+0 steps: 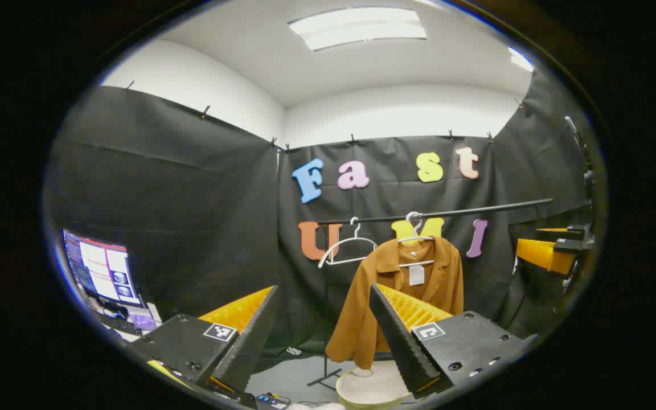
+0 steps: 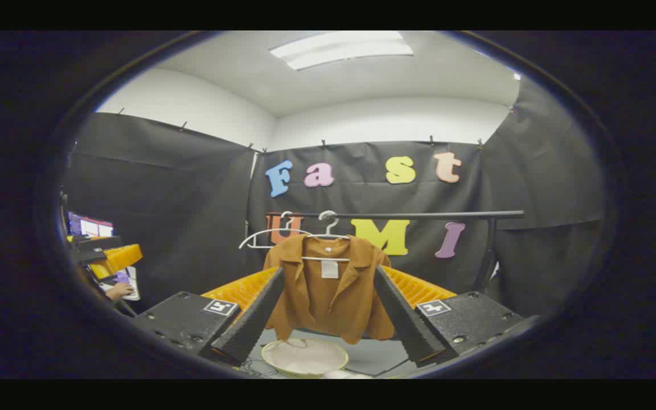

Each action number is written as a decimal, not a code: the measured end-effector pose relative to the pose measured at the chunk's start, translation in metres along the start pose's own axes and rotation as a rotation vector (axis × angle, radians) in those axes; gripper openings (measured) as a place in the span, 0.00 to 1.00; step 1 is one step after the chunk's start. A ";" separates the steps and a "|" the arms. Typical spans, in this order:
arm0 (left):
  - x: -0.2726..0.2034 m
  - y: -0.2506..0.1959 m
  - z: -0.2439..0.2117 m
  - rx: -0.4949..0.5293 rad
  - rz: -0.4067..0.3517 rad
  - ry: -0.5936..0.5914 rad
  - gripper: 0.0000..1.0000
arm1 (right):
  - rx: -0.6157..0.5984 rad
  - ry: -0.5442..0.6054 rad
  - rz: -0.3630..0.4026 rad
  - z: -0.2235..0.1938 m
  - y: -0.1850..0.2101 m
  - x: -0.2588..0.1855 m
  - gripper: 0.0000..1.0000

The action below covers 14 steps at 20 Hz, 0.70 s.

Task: Grasp the clothes on the hanger with both hands and then place them into the laundry hamper below.

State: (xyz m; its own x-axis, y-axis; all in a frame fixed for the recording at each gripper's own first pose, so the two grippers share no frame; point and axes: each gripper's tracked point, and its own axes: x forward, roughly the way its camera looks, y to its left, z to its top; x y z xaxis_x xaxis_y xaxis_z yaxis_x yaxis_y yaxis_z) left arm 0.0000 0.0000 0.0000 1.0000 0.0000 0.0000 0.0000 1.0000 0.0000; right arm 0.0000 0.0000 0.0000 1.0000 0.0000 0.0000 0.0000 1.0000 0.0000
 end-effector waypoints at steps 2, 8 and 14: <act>0.002 -0.006 0.003 0.000 -0.009 -0.004 1.00 | 0.009 0.009 -0.009 -0.002 -0.006 0.000 1.00; 0.008 -0.016 0.006 0.007 -0.037 -0.002 1.00 | -0.007 0.012 -0.031 -0.003 -0.010 -0.002 1.00; 0.009 -0.022 0.001 0.012 -0.064 -0.001 1.00 | -0.011 0.009 -0.062 -0.006 -0.012 0.001 1.00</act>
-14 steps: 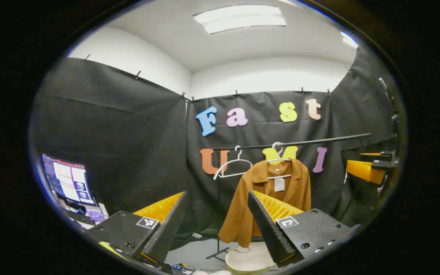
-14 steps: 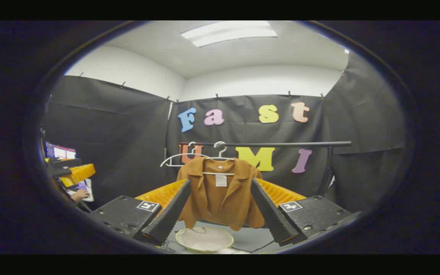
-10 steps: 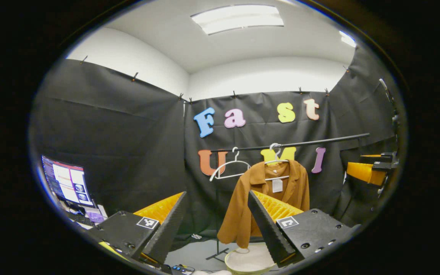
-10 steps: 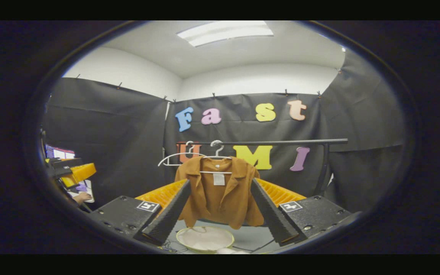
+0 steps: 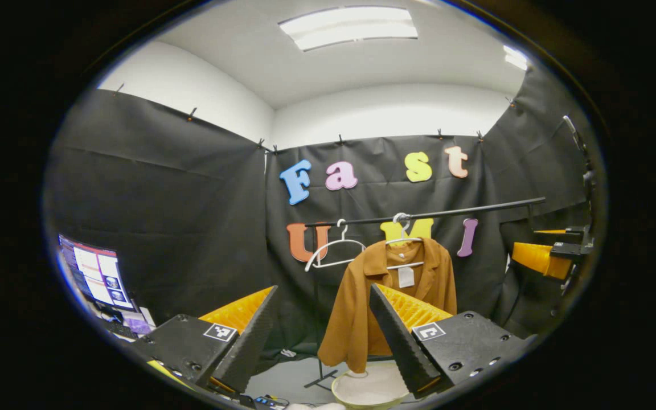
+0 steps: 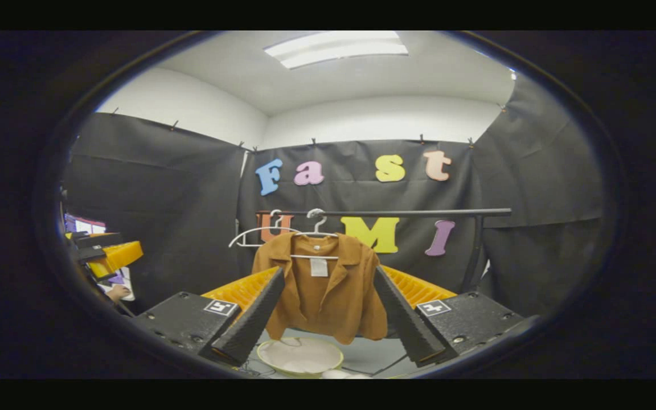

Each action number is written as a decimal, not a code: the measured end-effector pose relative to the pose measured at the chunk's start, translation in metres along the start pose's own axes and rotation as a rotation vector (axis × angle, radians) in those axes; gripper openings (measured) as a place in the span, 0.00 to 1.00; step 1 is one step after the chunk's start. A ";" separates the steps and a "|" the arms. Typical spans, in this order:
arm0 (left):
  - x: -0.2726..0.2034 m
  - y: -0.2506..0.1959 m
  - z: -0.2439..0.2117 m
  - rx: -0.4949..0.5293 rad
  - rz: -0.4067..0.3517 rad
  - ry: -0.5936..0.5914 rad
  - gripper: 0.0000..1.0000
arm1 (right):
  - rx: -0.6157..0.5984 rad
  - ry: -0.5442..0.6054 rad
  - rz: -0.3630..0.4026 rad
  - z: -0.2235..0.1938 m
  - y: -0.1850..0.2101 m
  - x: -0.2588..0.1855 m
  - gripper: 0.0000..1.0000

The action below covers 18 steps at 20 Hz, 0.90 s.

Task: Grasp the clothes on the hanger with both hands and then place them into the laundry hamper below.

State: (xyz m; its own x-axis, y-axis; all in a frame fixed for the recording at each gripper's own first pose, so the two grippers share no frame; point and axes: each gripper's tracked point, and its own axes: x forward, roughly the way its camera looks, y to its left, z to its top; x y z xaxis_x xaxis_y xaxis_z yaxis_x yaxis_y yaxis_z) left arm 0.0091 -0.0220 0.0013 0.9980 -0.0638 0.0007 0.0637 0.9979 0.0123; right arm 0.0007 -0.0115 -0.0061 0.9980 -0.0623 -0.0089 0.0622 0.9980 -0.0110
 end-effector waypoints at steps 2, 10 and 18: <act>0.003 -0.001 -0.004 0.013 -0.003 0.008 1.00 | -0.008 0.009 -0.014 -0.005 -0.002 0.005 0.99; 0.038 -0.028 -0.033 -0.021 -0.069 0.015 0.97 | -0.013 0.052 -0.034 -0.032 -0.008 0.037 1.00; 0.121 -0.092 -0.061 -0.060 -0.131 0.005 1.00 | -0.006 0.099 0.025 -0.074 -0.023 0.141 1.00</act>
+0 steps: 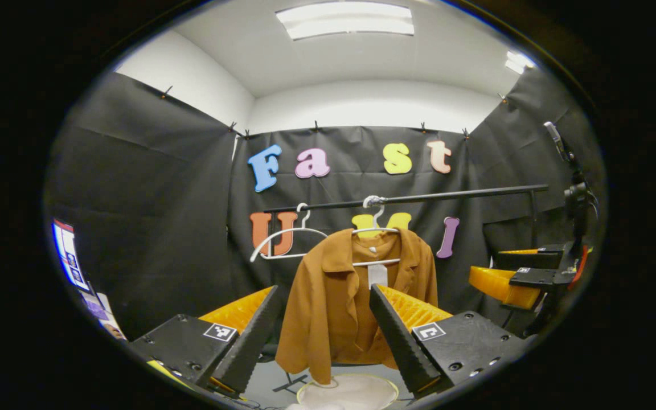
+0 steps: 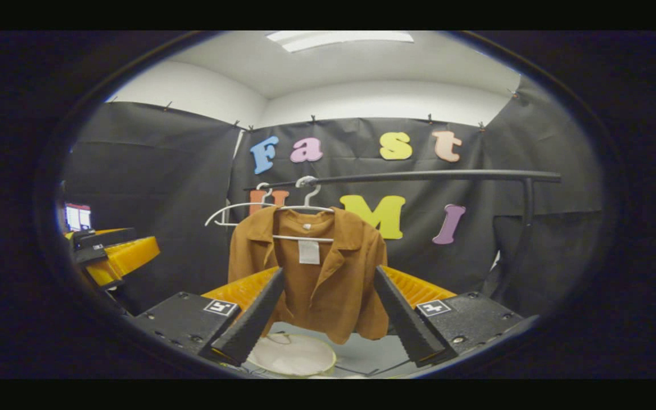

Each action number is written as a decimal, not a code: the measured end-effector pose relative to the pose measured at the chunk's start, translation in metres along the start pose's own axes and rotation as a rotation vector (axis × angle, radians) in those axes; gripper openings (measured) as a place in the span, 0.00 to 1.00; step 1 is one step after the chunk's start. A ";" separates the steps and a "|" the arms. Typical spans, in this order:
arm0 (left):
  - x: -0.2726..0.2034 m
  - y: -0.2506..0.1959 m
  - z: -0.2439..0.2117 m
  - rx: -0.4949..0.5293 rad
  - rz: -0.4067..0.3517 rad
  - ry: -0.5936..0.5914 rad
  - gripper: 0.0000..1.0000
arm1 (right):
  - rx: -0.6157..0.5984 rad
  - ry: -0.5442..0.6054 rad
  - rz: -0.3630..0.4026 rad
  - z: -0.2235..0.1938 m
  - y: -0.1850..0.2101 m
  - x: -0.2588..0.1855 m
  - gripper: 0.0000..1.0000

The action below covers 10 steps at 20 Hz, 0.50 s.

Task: Grasp the clothes on the hanger with both hands and then place them into the laundry hamper below.

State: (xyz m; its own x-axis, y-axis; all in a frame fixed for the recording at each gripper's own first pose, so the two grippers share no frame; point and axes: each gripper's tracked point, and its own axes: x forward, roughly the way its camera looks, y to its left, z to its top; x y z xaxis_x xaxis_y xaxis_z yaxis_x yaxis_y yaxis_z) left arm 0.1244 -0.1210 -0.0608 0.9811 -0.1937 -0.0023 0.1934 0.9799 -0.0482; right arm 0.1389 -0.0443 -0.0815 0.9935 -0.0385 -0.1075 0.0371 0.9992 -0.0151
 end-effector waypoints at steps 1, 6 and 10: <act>0.017 -0.007 -0.008 -0.003 -0.005 0.015 1.00 | 0.003 0.007 0.002 -0.005 -0.007 0.017 0.97; 0.090 -0.032 -0.033 0.001 -0.006 0.035 1.00 | 0.004 0.029 0.028 -0.024 -0.031 0.101 1.00; 0.145 -0.039 -0.059 -0.001 0.022 0.072 1.00 | 0.037 0.090 0.081 -0.046 -0.035 0.159 1.00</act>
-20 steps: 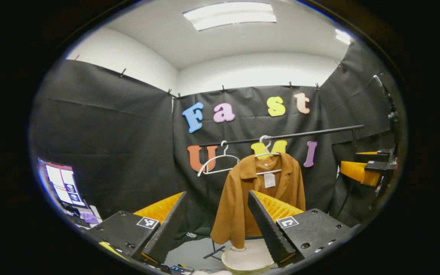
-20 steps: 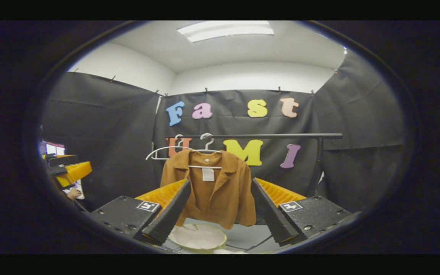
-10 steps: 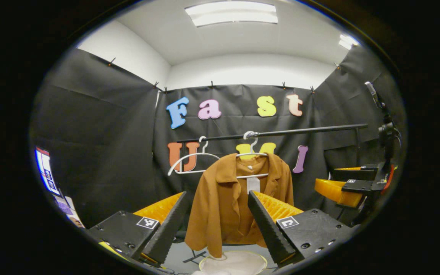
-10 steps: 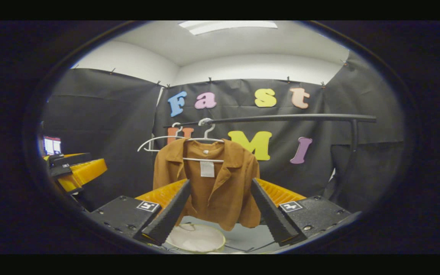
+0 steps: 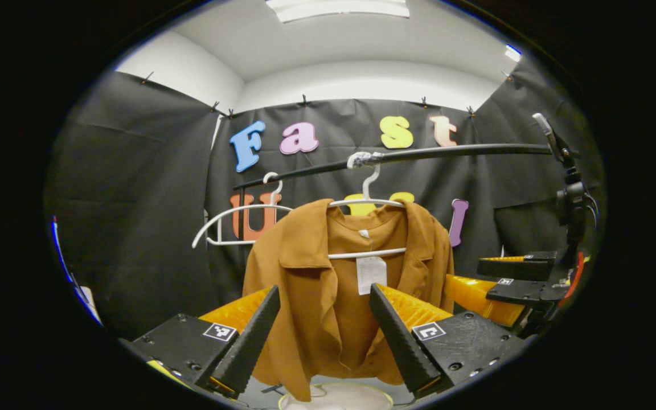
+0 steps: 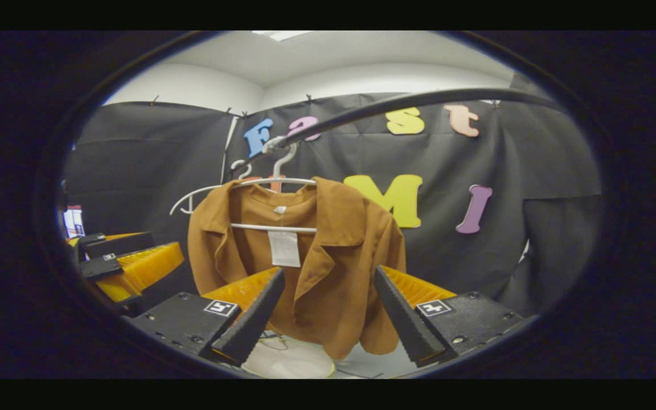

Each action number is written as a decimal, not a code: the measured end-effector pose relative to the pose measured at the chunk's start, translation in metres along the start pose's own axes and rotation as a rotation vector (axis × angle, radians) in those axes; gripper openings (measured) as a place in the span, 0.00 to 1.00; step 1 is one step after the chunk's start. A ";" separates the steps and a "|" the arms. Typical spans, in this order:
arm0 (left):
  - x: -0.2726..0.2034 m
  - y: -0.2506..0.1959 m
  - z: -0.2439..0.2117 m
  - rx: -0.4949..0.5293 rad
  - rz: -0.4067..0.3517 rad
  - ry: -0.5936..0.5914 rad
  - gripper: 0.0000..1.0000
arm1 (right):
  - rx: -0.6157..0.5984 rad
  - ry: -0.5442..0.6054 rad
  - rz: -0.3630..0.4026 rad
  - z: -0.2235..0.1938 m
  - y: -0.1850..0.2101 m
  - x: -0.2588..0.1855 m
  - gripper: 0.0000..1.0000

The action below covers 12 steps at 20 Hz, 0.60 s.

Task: Grasp the clothes on the hanger with both hands and then place them into the laundry hamper below.

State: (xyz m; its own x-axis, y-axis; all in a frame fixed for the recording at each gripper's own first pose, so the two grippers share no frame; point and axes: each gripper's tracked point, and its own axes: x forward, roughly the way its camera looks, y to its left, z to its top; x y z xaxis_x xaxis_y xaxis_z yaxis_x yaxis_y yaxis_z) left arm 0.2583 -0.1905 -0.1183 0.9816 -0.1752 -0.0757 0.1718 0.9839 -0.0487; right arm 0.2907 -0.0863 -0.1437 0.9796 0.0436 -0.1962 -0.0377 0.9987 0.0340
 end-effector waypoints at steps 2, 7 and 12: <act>0.028 0.003 -0.013 -0.002 0.025 0.020 1.00 | 0.008 0.007 0.019 0.000 -0.003 0.026 0.99; 0.074 0.015 -0.030 0.007 0.100 0.056 1.00 | 0.020 0.017 0.063 0.003 -0.001 0.073 1.00; 0.100 0.023 -0.029 0.003 0.145 0.046 1.00 | 0.040 0.024 0.065 0.003 -0.005 0.098 1.00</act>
State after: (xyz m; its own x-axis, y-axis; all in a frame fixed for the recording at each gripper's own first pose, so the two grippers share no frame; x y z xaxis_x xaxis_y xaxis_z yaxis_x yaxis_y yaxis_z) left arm 0.3580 -0.1868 -0.1559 0.9913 -0.0328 -0.1275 0.0291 0.9991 -0.0308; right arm 0.3879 -0.0874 -0.1598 0.9704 0.1093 -0.2153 -0.0925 0.9920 0.0863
